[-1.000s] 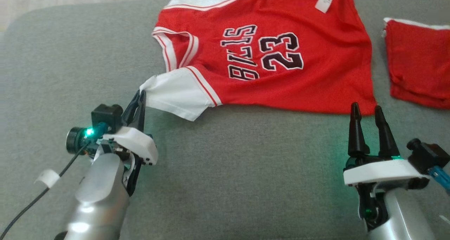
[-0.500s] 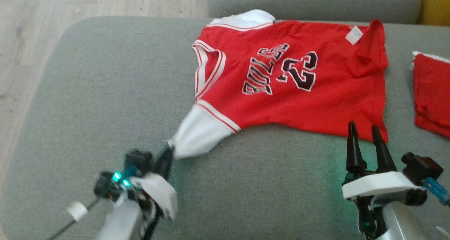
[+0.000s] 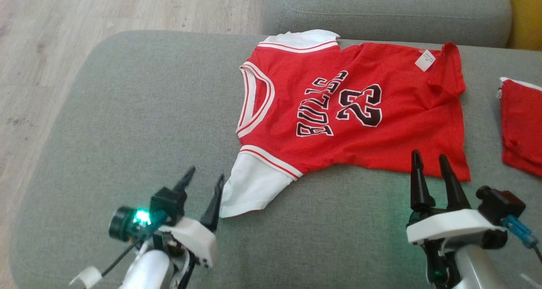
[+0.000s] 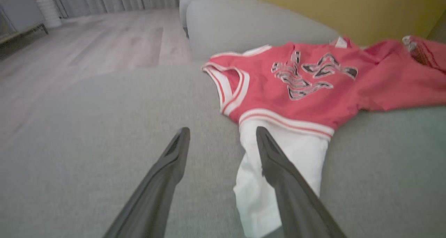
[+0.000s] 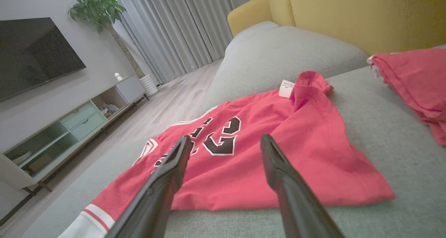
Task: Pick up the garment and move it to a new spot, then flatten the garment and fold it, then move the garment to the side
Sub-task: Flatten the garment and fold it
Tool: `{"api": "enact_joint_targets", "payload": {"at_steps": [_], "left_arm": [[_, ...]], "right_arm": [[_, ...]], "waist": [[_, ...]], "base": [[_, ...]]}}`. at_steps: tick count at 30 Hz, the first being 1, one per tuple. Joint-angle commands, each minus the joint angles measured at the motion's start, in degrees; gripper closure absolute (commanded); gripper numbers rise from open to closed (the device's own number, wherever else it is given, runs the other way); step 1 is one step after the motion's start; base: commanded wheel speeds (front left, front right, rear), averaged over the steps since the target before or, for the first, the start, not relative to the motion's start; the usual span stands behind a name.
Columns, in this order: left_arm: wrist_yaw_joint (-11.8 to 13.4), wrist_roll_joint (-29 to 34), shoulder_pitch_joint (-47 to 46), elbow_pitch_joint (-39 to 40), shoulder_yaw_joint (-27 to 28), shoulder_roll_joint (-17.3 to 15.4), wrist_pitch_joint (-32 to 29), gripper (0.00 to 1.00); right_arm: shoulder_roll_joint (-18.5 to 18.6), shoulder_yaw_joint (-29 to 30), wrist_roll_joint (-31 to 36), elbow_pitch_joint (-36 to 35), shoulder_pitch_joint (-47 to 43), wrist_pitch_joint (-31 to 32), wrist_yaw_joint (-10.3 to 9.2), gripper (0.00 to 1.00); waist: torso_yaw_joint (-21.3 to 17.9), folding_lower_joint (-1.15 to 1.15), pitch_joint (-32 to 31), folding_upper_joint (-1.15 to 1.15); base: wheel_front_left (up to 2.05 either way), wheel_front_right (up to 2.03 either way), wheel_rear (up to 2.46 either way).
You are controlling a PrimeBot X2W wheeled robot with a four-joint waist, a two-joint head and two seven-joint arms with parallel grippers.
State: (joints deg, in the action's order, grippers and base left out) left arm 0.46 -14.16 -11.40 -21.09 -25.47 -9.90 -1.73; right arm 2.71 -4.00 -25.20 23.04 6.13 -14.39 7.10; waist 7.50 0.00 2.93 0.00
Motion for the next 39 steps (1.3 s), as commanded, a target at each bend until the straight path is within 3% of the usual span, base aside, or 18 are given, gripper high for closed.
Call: {"api": "enact_joint_targets", "payload": {"at_steps": [1, 9, 18, 29, 39], "left_arm": [[1.0, 0.0, -3.3, 2.8, 2.8, -0.4, 1.8, 0.0], [4.1, -0.5, -3.7, 4.8, 6.2, 0.9, 13.3, 0.0], [4.2, -0.6, -2.4, 2.8, 6.8, 2.3, 16.5, 0.0], [2.7, 0.0, -4.5, 1.3, 6.7, 3.7, 16.7, 0.0], [1.9, 0.5, -4.9, 0.0, 7.5, 4.2, 16.7, 0.0]], "right_arm": [[0.2, -1.5, -0.1, -2.5, 0.8, -0.6, 0.39, 0.0], [0.2, -1.4, 1.1, -5.9, 0.0, -0.6, 0.39, 0.0], [0.2, 0.2, 6.4, -6.9, 0.5, -0.6, 0.39, 0.0], [0.2, 15.4, 19.0, 9.1, 9.3, 4.4, 0.39, 0.0], [0.2, 26.1, 26.0, 22.5, 15.2, 5.1, 0.39, 0.0]], "waist": [[0.0, 0.0, 0.0, 0.0], [-0.3, 0.0, 0.2, 0.0], [-0.8, 0.0, 2.4, 0.0], [0.7, 0.0, 6.0, 0.0], [1.9, 0.0, 6.9, 0.0]], "base": [[0.0, 0.0, 0.0], [0.0, 0.0, 0.0], [0.0, 0.0, 0.0], [0.0, 0.0, 0.0], [0.0, 0.0, 0.0]]}}
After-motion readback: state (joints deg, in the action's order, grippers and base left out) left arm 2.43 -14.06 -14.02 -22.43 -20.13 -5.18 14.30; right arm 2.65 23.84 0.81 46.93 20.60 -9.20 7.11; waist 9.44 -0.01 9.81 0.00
